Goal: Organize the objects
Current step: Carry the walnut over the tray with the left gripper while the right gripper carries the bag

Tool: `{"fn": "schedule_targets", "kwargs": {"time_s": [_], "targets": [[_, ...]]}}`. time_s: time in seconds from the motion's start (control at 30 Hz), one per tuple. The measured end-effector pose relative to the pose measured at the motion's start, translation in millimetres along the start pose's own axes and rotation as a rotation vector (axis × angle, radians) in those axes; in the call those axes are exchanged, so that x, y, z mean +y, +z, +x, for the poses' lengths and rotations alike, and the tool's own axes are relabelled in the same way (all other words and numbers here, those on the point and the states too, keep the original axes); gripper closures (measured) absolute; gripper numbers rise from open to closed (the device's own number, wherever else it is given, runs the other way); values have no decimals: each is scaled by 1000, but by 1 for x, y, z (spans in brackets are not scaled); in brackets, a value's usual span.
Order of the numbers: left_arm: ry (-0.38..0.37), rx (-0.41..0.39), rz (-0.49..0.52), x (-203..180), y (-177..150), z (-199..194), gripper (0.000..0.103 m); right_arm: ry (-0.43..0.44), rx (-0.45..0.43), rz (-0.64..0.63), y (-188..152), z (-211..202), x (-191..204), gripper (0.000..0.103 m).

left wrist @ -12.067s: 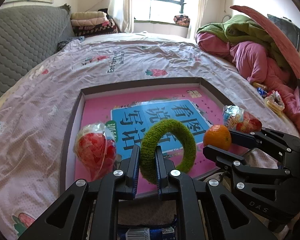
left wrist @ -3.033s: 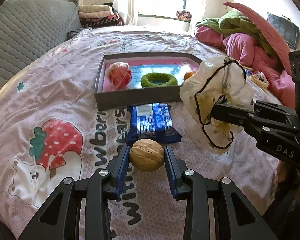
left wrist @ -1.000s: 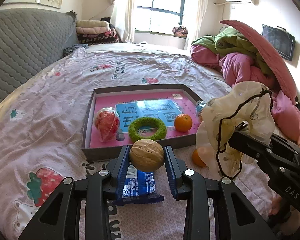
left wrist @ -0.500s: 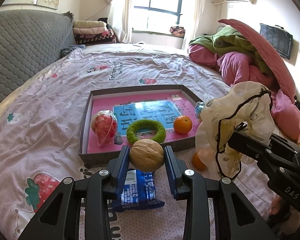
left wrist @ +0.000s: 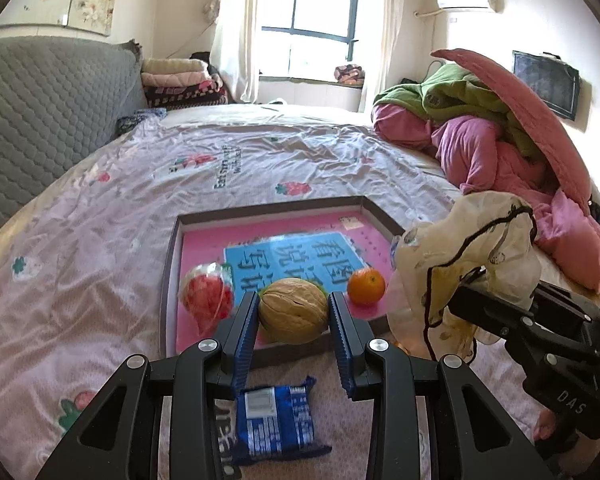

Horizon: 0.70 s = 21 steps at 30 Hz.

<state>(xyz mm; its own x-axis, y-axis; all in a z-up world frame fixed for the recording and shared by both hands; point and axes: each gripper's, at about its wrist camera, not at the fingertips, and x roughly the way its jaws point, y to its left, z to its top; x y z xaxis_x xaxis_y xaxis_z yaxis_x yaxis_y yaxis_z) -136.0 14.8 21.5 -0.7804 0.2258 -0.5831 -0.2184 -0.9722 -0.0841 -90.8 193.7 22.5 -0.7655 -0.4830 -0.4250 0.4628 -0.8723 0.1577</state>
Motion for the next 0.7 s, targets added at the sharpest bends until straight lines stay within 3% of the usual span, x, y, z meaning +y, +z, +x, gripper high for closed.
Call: {"fn": "schedule_targets", "kwargs": {"time_s": [0.7], "targets": [[-21, -62, 60, 0, 32, 20, 67, -80, -23, -35, 17, 13, -16, 86]]}}
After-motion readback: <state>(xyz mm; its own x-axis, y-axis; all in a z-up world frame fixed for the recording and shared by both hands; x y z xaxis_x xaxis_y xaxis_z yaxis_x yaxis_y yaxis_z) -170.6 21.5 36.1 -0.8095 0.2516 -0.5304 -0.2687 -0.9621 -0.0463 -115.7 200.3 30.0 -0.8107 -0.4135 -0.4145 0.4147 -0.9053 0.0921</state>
